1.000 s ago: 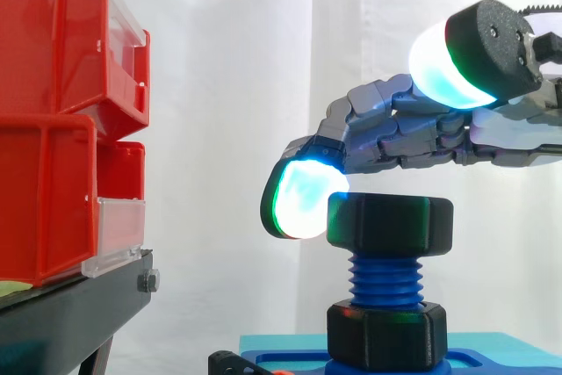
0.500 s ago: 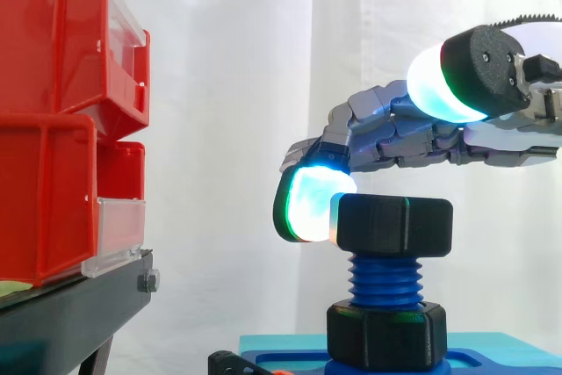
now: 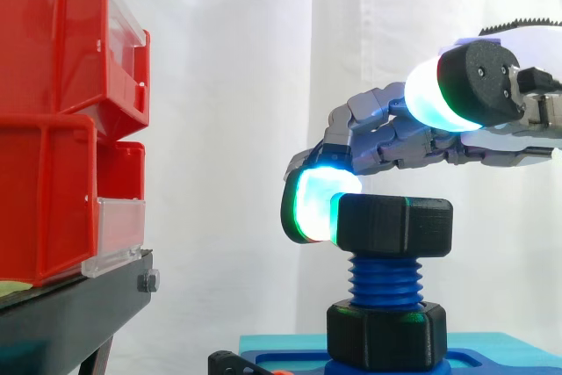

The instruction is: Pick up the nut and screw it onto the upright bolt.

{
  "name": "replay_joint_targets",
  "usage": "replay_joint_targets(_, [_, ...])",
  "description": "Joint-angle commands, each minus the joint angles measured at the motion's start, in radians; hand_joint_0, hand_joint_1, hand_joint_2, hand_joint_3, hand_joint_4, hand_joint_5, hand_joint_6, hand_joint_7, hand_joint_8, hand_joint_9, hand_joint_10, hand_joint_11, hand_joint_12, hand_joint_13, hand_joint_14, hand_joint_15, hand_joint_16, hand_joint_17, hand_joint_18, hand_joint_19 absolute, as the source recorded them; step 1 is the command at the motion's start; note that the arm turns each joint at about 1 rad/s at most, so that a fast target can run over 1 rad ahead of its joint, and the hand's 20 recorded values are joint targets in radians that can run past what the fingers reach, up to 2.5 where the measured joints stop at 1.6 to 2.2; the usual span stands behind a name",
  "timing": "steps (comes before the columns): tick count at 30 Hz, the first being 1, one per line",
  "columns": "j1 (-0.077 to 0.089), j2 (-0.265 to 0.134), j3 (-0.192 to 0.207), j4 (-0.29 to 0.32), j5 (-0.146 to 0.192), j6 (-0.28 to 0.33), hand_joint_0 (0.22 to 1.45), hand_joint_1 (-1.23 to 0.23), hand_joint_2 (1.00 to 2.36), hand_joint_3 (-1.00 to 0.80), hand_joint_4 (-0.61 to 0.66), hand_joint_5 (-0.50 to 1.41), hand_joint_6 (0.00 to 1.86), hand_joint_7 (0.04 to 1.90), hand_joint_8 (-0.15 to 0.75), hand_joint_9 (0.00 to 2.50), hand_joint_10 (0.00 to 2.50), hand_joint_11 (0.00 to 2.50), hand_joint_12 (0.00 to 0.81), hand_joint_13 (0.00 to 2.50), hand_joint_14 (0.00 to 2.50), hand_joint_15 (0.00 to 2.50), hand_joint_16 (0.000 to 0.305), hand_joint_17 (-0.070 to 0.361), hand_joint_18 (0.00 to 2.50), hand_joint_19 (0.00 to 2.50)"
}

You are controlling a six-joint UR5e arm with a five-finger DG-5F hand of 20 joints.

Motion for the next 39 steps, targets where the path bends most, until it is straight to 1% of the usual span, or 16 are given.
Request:
replay_joint_targets(1, [-0.002, 0.000, 0.000, 0.000, -0.001, 0.000, 0.50, -0.21, 1.00, -0.50, 0.29, -0.12, 0.50, 1.03, 0.306, 0.39, 0.00, 0.00, 0.367, 0.26, 0.00, 0.00, 0.057, 0.129, 0.17, 0.00])
replay_joint_targets(9, [-0.003, 0.000, 0.000, 0.003, -0.001, 0.000, 0.50, -0.28, 1.00, -0.50, 0.31, -0.09, 0.50, 1.07, 0.313, 0.57, 0.00, 0.00, 0.341, 0.41, 0.00, 0.00, 0.055, 0.123, 0.32, 0.00])
replay_joint_targets(14, [-0.005, 0.000, 0.000, -0.001, -0.001, 0.002, 0.51, -0.32, 1.00, -0.50, 0.33, -0.05, 0.50, 1.13, 0.318, 0.75, 0.00, 0.00, 0.319, 0.53, 0.00, 0.00, 0.051, 0.115, 0.45, 0.03])
replay_joint_targets(16, [-0.010, 0.000, 0.000, -0.003, -0.001, 0.002, 0.51, -0.34, 1.00, -0.50, 0.32, -0.04, 0.50, 1.14, 0.314, 0.78, 0.00, 0.00, 0.307, 0.57, 0.00, 0.00, 0.050, 0.112, 0.49, 0.04])
replay_joint_targets(17, [-0.010, 0.000, 0.002, -0.003, -0.001, 0.002, 0.52, -0.34, 1.00, -0.50, 0.29, -0.03, 0.50, 1.18, 0.316, 0.83, 0.00, 0.00, 0.302, 0.58, 0.00, 0.00, 0.049, 0.110, 0.51, 0.05])
replay_joint_targets(20, [-0.013, 0.002, 0.002, -0.003, -0.010, -0.002, 0.52, -0.33, 1.00, -0.50, 0.27, -0.02, 0.50, 1.20, 0.313, 0.86, 0.00, 0.00, 0.299, 0.61, 0.00, 0.00, 0.048, 0.108, 0.53, 0.07])
replay_joint_targets(21, [-0.013, 0.002, 0.002, -0.003, -0.012, -0.002, 0.51, -0.32, 1.00, -0.50, 0.28, -0.03, 0.50, 1.16, 0.311, 0.85, 0.00, 0.00, 0.301, 0.61, 0.00, 0.00, 0.048, 0.109, 0.53, 0.06])
replay_joint_targets(22, [-0.014, 0.002, 0.006, -0.004, -0.015, -0.003, 0.51, -0.30, 1.00, -0.50, 0.30, -0.05, 0.50, 1.08, 0.304, 0.82, 0.00, 0.00, 0.303, 0.59, 0.00, 0.00, 0.049, 0.109, 0.53, 0.06])
replay_joint_targets(23, [-0.014, 0.002, 0.009, -0.004, -0.020, -0.003, 0.50, -0.29, 1.00, -0.50, 0.31, -0.05, 0.50, 1.07, 0.305, 0.81, 0.00, 0.00, 0.306, 0.58, 0.00, 0.00, 0.049, 0.111, 0.51, 0.05])
replay_joint_targets(26, [-0.019, 0.000, 0.032, -0.018, -0.033, -0.009, 0.50, -0.27, 1.00, -0.50, 0.32, -0.05, 0.50, 1.06, 0.304, 0.81, 0.00, 0.00, 0.309, 0.57, 0.00, 0.00, 0.050, 0.113, 0.50, 0.06])
replay_joint_targets(27, [-0.019, 0.000, 0.032, -0.018, -0.033, -0.009, 0.50, -0.26, 1.00, -0.50, 0.31, -0.05, 0.50, 1.06, 0.303, 0.81, 0.00, 0.00, 0.310, 0.57, 0.00, 0.00, 0.050, 0.113, 0.49, 0.06])
replay_joint_targets(28, [-0.025, 0.000, 0.054, -0.038, -0.047, -0.021, 0.50, -0.25, 1.00, -0.50, 0.30, -0.05, 0.50, 1.06, 0.303, 0.80, 0.00, 0.00, 0.311, 0.57, 0.00, 0.00, 0.051, 0.114, 0.49, 0.06])
replay_joint_targets(30, [-0.029, 0.000, 0.064, -0.055, -0.055, -0.040, 0.49, -0.24, 1.00, -0.50, 0.30, -0.06, 0.50, 1.03, 0.305, 0.79, 0.00, 0.00, 0.318, 0.55, 0.00, 0.00, 0.052, 0.116, 0.47, 0.06])
replay_joint_targets(31, [-0.031, 0.000, 0.066, -0.056, -0.058, -0.044, 0.49, -0.23, 1.00, -0.50, 0.31, -0.08, 0.50, 0.99, 0.302, 0.74, 0.00, 0.00, 0.324, 0.53, 0.00, 0.00, 0.053, 0.119, 0.47, 0.05])
replay_joint_targets(35, [-0.034, 0.002, 0.066, -0.055, -0.066, -0.058, 0.47, -0.20, 1.00, -0.50, 0.24, -0.15, 0.50, 0.78, 0.283, 0.60, 0.00, 0.00, 0.352, 0.43, 0.00, 0.00, 0.058, 0.130, 0.37, 0.03])
replay_joint_targets(39, [-0.039, 0.000, 0.066, -0.050, -0.076, -0.060, 0.47, -0.19, 1.00, -0.50, 0.20, -0.18, 0.50, 0.67, 0.268, 0.51, 0.00, 0.00, 0.355, 0.35, 0.00, 0.00, 0.060, 0.134, 0.29, 0.00])
